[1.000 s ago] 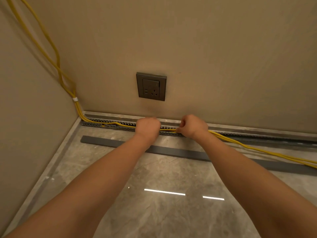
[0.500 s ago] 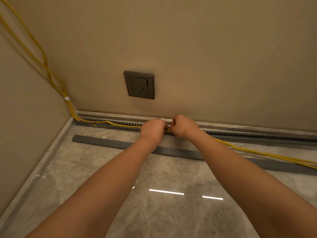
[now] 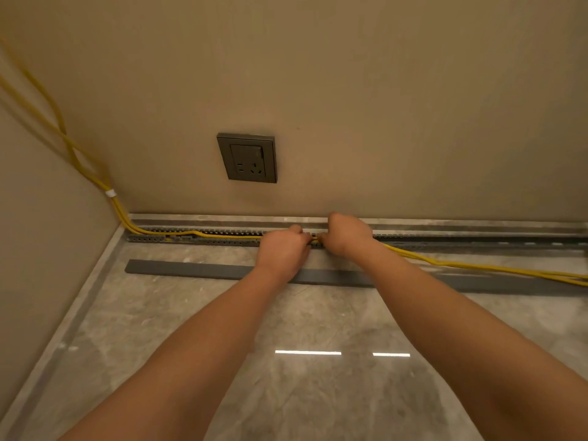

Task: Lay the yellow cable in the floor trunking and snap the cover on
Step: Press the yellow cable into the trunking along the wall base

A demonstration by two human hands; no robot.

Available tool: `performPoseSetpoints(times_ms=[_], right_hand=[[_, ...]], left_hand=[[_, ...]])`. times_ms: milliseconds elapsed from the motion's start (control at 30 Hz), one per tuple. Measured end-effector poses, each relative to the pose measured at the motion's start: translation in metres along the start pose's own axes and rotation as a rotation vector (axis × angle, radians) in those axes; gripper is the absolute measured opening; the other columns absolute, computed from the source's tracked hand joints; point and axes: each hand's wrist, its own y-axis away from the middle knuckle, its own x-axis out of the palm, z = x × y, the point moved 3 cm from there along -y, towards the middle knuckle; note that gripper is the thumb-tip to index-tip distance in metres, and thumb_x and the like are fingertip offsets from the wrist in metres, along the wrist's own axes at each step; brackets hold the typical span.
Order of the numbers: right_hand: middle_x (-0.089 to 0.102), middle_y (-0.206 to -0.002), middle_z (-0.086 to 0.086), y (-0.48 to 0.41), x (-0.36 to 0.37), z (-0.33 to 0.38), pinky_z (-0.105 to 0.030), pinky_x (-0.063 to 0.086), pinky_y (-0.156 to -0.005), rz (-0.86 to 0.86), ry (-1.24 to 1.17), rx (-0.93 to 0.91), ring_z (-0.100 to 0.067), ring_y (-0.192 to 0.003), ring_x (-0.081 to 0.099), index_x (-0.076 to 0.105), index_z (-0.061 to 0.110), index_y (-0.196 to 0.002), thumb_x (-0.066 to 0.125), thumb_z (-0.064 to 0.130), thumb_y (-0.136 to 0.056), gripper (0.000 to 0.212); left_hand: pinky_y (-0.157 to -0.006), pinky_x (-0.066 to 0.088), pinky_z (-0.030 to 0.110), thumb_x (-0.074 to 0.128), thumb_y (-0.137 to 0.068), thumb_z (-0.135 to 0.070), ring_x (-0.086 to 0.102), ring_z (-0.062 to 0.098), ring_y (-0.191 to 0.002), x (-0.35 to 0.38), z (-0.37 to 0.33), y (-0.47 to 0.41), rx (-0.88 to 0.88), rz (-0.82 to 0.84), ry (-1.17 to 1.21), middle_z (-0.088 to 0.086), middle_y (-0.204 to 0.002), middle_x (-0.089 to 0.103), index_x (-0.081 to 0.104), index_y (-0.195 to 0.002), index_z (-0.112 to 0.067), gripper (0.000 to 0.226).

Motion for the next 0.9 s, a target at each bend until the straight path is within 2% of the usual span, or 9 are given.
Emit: performPoseSetpoints(times_ms=[67,167,233,333,467,533,700,833,900], right_hand=[[0.064,-0.119,-0.016,0.002,-0.002,0.0,-0.034,0.04,-0.075,0.018,-0.013,0.014,-0.035,-0.109,0.06,0.058,0.01,-0.112,0.052,0.028,-0.09,0.03],[0.065,-0.117,-0.016,0.008,-0.003,0.001,-0.034,0.04,-0.073,-0.02,-0.024,0.041,-0.035,-0.107,0.061,0.06,0.01,-0.109,0.052,0.026,-0.087,0.029],[0.066,-0.115,-0.014,0.014,-0.003,-0.001,-0.034,0.04,-0.072,-0.073,0.007,0.065,-0.034,-0.106,0.062,0.061,0.012,-0.109,0.051,0.032,-0.088,0.031],[0.067,-0.112,-0.01,0.024,-0.006,-0.016,-0.034,0.04,-0.071,-0.118,0.058,0.138,-0.031,-0.105,0.063,0.062,0.015,-0.109,0.051,0.052,-0.088,0.043],[0.069,-0.104,-0.009,0.027,-0.012,-0.037,-0.033,0.041,-0.072,-0.024,-0.014,0.222,-0.03,-0.1,0.064,0.06,0.017,-0.096,0.051,0.061,-0.085,0.046],[0.07,-0.098,-0.01,0.028,-0.013,-0.046,-0.034,0.045,-0.074,0.04,-0.085,0.222,-0.031,-0.095,0.065,0.056,0.017,-0.087,0.05,0.058,-0.086,0.042],[0.068,-0.085,-0.011,0.031,-0.017,-0.062,-0.039,0.053,-0.081,0.106,-0.21,0.17,-0.031,-0.086,0.066,0.062,0.01,-0.085,0.055,0.046,-0.089,0.036],[0.068,-0.096,-0.015,0.027,-0.022,-0.067,-0.044,0.054,-0.084,0.085,-0.247,0.079,-0.033,-0.09,0.063,0.063,0.007,-0.096,0.056,0.027,-0.091,0.022],[0.068,-0.097,-0.013,0.024,-0.025,-0.068,-0.043,0.054,-0.082,0.035,-0.251,0.043,-0.032,-0.091,0.062,0.061,0.01,-0.096,0.057,0.024,-0.09,0.016]], left_hand=[[-0.062,0.045,0.032,0.043,-0.096,-0.036,0.067,0.029,-0.087,-0.001,-0.003,-0.002,0.023,0.009,-0.03,0.003,-0.105,0.063,0.068,-0.107,-0.021,0.03],[-0.063,0.046,0.032,0.049,-0.096,-0.024,0.068,0.029,-0.089,-0.005,-0.006,-0.01,0.056,0.066,-0.096,0.004,-0.103,0.064,0.07,-0.104,-0.019,0.023],[-0.069,0.051,0.034,0.05,-0.094,-0.014,0.068,0.029,-0.095,-0.009,-0.008,-0.017,0.064,0.1,-0.125,0.006,-0.105,0.066,0.07,-0.104,-0.017,0.022],[-0.076,0.052,0.036,0.05,-0.093,-0.008,0.067,0.029,-0.1,-0.011,-0.012,-0.022,0.061,0.122,-0.144,0.007,-0.108,0.068,0.069,-0.107,-0.014,0.024],[-0.08,0.05,0.035,0.049,-0.093,-0.005,0.066,0.026,-0.104,-0.012,-0.019,-0.027,0.016,0.154,-0.162,0.005,-0.111,0.069,0.067,-0.111,-0.016,0.027],[-0.079,0.049,0.033,0.05,-0.093,-0.005,0.065,0.025,-0.104,-0.014,-0.022,-0.029,-0.009,0.181,-0.167,0.004,-0.111,0.068,0.066,-0.112,-0.016,0.027],[-0.07,0.04,0.03,0.055,-0.091,-0.004,0.065,0.023,-0.1,-0.017,-0.03,-0.03,-0.09,0.24,-0.166,0.001,-0.107,0.068,0.066,-0.108,-0.017,0.024],[-0.069,0.036,0.03,0.055,-0.092,-0.006,0.064,0.023,-0.101,-0.019,-0.037,-0.028,-0.173,0.256,-0.151,0.001,-0.109,0.067,0.066,-0.108,-0.018,0.022],[-0.069,0.036,0.03,0.054,-0.092,-0.007,0.064,0.023,-0.101,-0.02,-0.039,-0.027,-0.207,0.255,-0.143,0.001,-0.109,0.067,0.065,-0.108,-0.018,0.022]])
